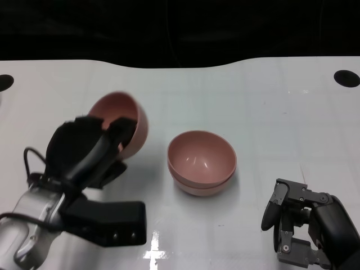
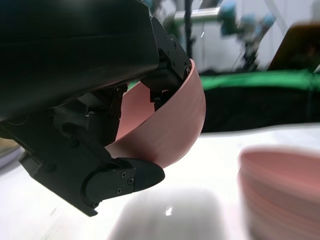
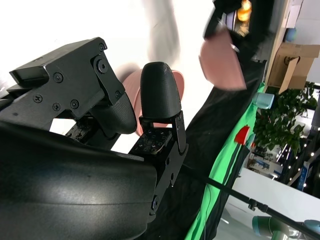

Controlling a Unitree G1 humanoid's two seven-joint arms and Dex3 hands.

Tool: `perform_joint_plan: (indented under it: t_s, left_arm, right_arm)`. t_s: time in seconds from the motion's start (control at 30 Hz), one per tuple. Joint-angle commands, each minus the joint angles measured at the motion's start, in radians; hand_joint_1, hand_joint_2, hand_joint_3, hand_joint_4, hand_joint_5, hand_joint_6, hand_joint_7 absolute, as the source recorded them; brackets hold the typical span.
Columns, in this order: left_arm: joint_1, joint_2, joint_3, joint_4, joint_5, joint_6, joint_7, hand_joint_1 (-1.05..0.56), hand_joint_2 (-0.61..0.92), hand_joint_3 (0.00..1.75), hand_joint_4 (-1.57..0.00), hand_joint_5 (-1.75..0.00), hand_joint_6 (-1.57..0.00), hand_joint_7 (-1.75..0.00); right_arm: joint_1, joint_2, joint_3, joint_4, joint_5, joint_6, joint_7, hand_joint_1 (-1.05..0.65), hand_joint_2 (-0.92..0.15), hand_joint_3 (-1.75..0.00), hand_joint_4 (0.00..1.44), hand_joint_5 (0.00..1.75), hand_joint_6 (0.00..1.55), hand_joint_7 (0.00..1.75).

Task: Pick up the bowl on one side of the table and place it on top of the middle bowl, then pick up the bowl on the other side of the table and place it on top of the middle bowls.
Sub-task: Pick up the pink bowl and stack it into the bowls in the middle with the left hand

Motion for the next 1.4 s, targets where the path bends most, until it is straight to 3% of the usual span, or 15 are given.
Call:
perform_joint_plan:
  t_s: [0.03,0.2,0.33,0.63,0.83,1.0,1.17,1.23,1.3,1.4]
  left_arm:
    - [-0.051,-0.001,0.002,-0.030,-0.025,-0.032,-0.011,-0.22,0.39,1.21,-0.91,-1.75,-0.72,-1.66]
    - [-0.114,-0.026,-0.032,-0.003,-0.045,-0.110,-0.023,-0.23,0.39,1.22,-0.92,-1.75,-0.73,-1.65]
    - [-0.152,-0.043,-0.053,0.020,-0.046,-0.137,-0.036,-0.28,0.44,1.19,-0.91,-1.75,-0.82,-1.52]
    - [-0.281,-0.041,-0.166,0.083,-0.036,-0.215,-0.261,-0.26,0.46,0.91,-0.87,-1.75,-0.79,-1.45]
    - [-0.323,-0.048,-0.201,0.118,-0.047,-0.232,-0.392,-0.28,0.66,0.50,-0.91,-1.75,-0.99,-0.87]
    - [-0.331,-0.050,-0.229,0.135,-0.015,-0.228,-0.415,-0.27,0.77,0.30,-0.91,-1.75,-1.04,-0.66]
    - [-0.326,-0.053,-0.242,0.174,-0.008,-0.253,-0.386,-0.28,0.80,0.22,-0.90,-1.75,-1.07,-0.64]
    - [-0.316,-0.056,-0.235,0.190,-0.039,-0.272,-0.399,-0.31,0.87,0.10,-0.79,-1.36,-1.03,-0.44]
    - [-0.305,-0.051,-0.238,0.198,-0.038,-0.280,-0.390,-0.37,0.91,0.13,-0.63,-0.62,-0.75,-0.13]
    - [-0.286,-0.045,-0.242,0.178,-0.002,-0.259,-0.361,-0.46,0.92,0.14,-0.48,-0.29,-0.52,-0.01]
  right_arm:
    - [-0.002,-0.001,-0.005,0.010,0.001,-0.016,-0.003,-0.03,-0.23,-1.65,0.97,1.75,0.86,1.50]
    - [-0.001,-0.001,-0.002,0.013,-0.004,-0.020,-0.003,-0.03,-0.23,-1.65,0.97,1.75,0.87,1.50]
    - [0.001,0.002,-0.001,0.011,-0.006,-0.017,-0.004,-0.04,-0.23,-1.65,0.97,1.75,0.87,1.50]
    - [0.001,0.008,0.009,-0.002,-0.013,-0.001,-0.008,-0.04,-0.24,-1.64,0.97,1.75,0.86,1.50]
    - [-0.004,0.012,0.018,0.005,-0.022,-0.013,-0.016,-0.03,-0.24,-1.64,0.97,1.75,0.87,1.51]
    - [-0.005,0.015,0.020,0.002,-0.026,-0.010,-0.019,-0.04,-0.23,-1.65,0.97,1.75,0.87,1.51]
    - [-0.007,0.020,0.021,0.005,-0.027,-0.011,-0.020,-0.04,-0.23,-1.65,0.97,1.75,0.87,1.51]
    - [-0.007,0.021,0.022,0.002,-0.027,-0.006,-0.019,-0.04,-0.23,-1.65,0.97,1.75,0.87,1.51]
    - [-0.009,0.022,0.019,0.007,-0.019,-0.007,-0.016,-0.04,-0.23,-1.65,0.97,1.75,0.87,1.51]
    - [-0.010,0.021,0.016,0.013,-0.015,-0.014,-0.013,-0.04,-0.23,-1.65,0.96,1.75,0.87,1.51]
